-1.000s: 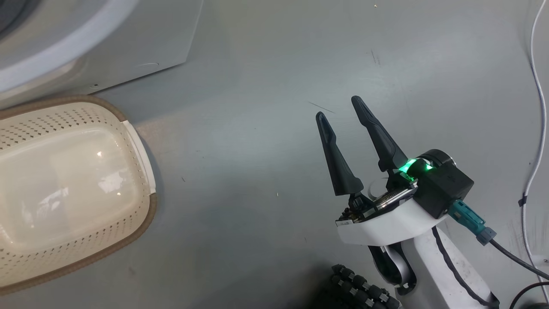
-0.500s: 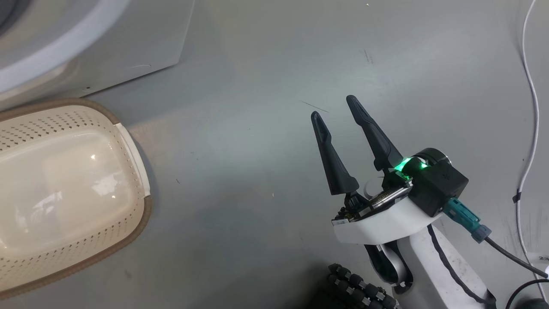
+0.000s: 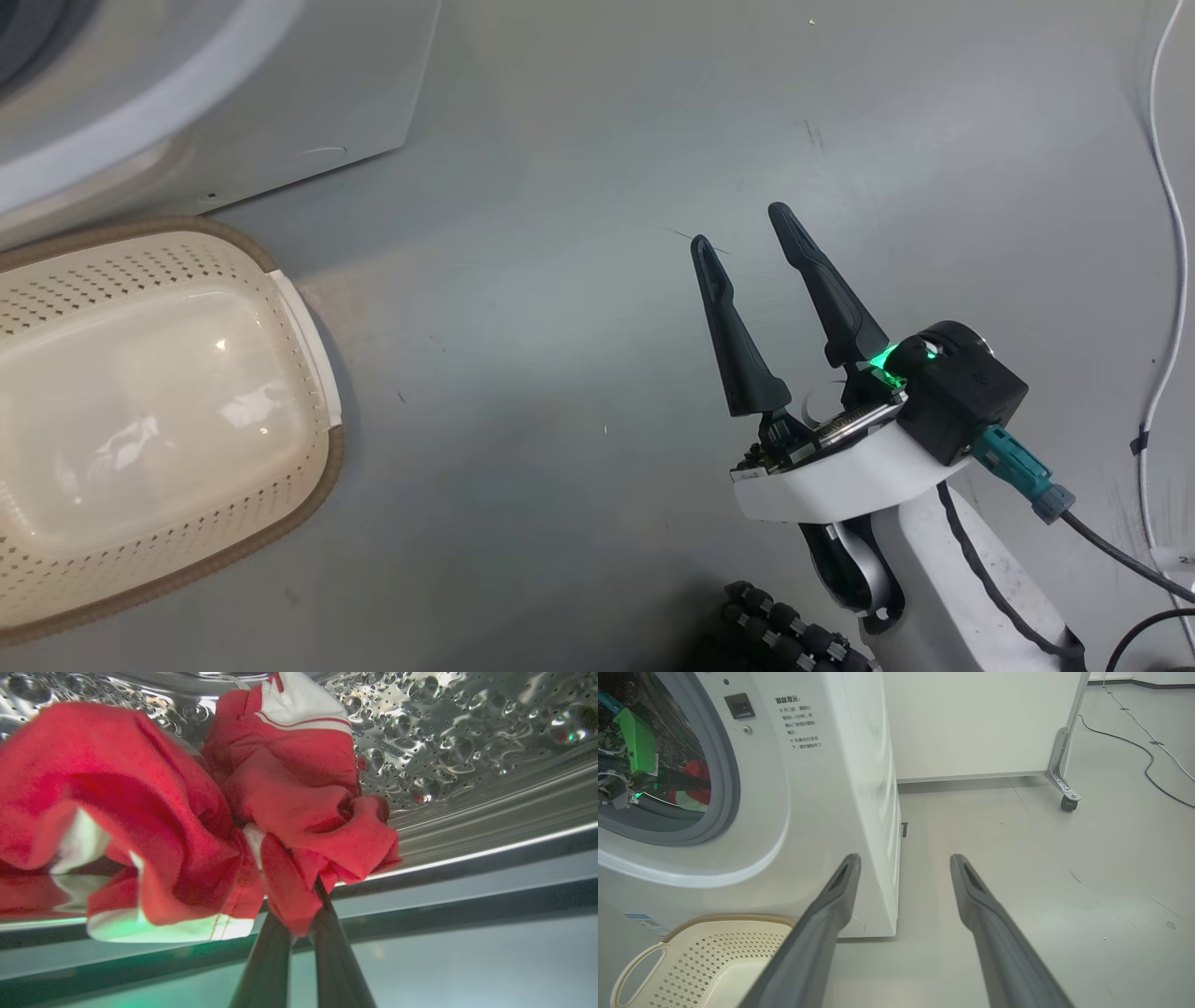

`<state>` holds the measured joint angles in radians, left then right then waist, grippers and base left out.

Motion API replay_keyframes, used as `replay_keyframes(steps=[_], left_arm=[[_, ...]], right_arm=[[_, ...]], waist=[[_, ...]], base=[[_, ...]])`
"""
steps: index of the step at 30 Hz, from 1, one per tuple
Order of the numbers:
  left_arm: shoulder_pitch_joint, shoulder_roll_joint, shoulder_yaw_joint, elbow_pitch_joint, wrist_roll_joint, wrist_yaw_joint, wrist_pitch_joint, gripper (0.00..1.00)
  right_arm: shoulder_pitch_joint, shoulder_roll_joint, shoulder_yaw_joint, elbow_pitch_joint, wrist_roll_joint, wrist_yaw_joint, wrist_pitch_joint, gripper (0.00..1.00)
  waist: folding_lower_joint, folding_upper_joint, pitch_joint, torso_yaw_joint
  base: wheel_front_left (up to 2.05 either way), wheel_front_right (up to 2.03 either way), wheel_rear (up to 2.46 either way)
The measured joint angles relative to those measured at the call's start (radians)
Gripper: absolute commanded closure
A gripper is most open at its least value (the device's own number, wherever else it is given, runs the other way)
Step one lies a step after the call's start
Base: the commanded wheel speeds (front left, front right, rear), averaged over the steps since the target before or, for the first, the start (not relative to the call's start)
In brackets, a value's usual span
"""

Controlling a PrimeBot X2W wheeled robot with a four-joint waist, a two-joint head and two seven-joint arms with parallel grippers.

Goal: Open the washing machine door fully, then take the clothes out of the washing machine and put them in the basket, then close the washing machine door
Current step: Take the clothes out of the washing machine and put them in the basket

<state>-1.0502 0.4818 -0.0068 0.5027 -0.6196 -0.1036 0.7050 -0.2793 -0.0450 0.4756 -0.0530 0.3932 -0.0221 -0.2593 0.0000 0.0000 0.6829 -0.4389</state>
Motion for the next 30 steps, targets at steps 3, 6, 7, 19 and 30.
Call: replay_keyframes(steps=[3, 6, 7, 19, 30], left_arm=[[0.001, 0.0, 0.001, -0.009, 0.0, -0.004, -0.039, 1.0], [0.006, -0.003, 0.0, -0.029, 0.0, -0.008, -0.087, 1.0], [0.009, -0.003, 0.0, -0.034, 0.0, -0.009, -0.102, 1.0], [0.13, -0.057, -0.005, -0.129, 0.019, -0.016, -0.34, 1.0], [0.303, -0.132, -0.011, -0.217, 0.049, -0.016, -0.602, 1.0]], right_arm=[[-0.001, 0.0, -0.003, 0.001, -0.005, 0.0, 0.0, 0.0], [-0.004, 0.0, -0.007, 0.001, -0.013, -0.002, 0.0, 0.0], [-0.005, 0.0, -0.008, 0.001, -0.017, -0.004, 0.0, 0.0], [-0.008, 0.0, -0.044, 0.024, -0.054, -0.007, 0.0, 0.0], [-0.004, -0.001, -0.076, 0.063, -0.098, 0.003, 0.0, 0.0]], waist=[[0.0, 0.0, -0.004, 0.011], [0.0, 0.0, -0.007, 0.023], [0.0, 0.0, -0.009, 0.027], [0.0, 0.0, -0.038, 0.073], [0.0, 0.0, -0.113, 0.132]], base=[[0.0, 0.0, 0.0], [0.0, 0.0, 0.0], [0.0, 0.0, 0.0], [0.0, 0.0, 0.0], [0.0, 0.0, 0.0]])
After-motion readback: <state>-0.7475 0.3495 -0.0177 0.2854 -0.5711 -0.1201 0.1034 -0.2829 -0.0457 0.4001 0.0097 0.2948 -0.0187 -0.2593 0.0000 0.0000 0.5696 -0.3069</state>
